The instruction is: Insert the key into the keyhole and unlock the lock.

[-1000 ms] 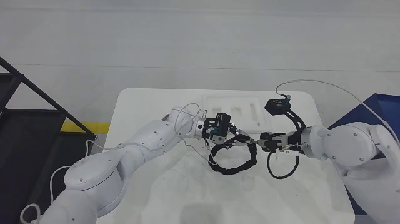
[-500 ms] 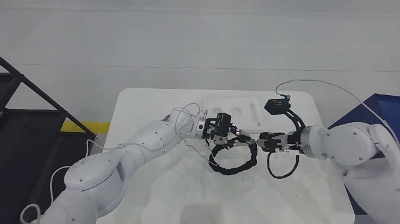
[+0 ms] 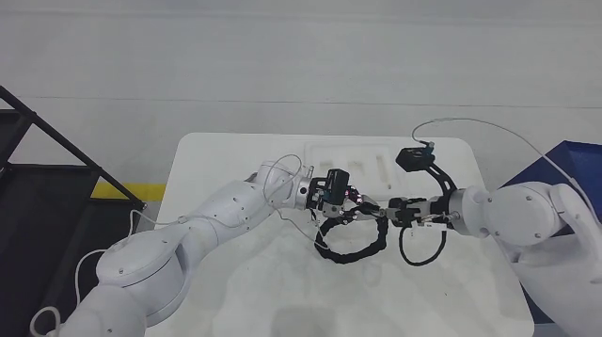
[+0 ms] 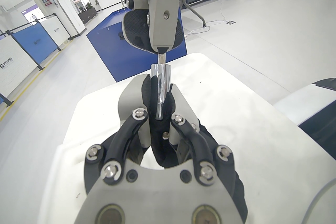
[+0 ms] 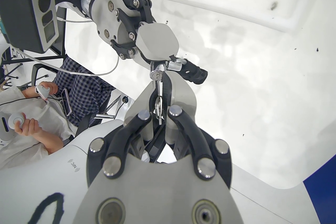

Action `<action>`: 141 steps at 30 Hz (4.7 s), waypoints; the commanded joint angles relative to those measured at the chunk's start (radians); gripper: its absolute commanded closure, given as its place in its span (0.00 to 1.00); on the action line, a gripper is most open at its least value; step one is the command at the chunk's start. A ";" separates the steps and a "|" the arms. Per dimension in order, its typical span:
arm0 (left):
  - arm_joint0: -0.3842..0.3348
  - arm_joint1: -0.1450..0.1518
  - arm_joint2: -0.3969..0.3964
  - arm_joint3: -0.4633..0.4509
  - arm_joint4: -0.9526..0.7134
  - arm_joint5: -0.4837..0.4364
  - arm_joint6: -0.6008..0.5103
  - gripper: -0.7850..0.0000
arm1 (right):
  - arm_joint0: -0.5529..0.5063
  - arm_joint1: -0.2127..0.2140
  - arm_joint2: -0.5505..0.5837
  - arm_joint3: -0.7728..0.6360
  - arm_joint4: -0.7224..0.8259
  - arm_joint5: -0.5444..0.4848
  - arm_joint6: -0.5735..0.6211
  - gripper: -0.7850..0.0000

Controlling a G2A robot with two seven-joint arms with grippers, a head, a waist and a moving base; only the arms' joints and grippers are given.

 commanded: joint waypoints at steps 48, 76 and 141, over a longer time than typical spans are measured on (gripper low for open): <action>-0.054 0.149 0.000 -0.231 -0.798 -0.266 -0.798 1.00 | -0.087 0.043 0.129 0.064 -0.182 -1.030 -0.228 0.00; -0.088 0.105 0.000 -0.206 -1.069 -0.266 -1.098 1.00 | -0.151 0.041 0.023 -0.008 -0.497 -1.079 -0.407 0.00; -0.074 0.151 0.000 -0.295 -0.912 -0.266 -1.078 1.00 | -0.085 0.046 -0.020 0.044 -0.384 -1.071 -0.391 1.00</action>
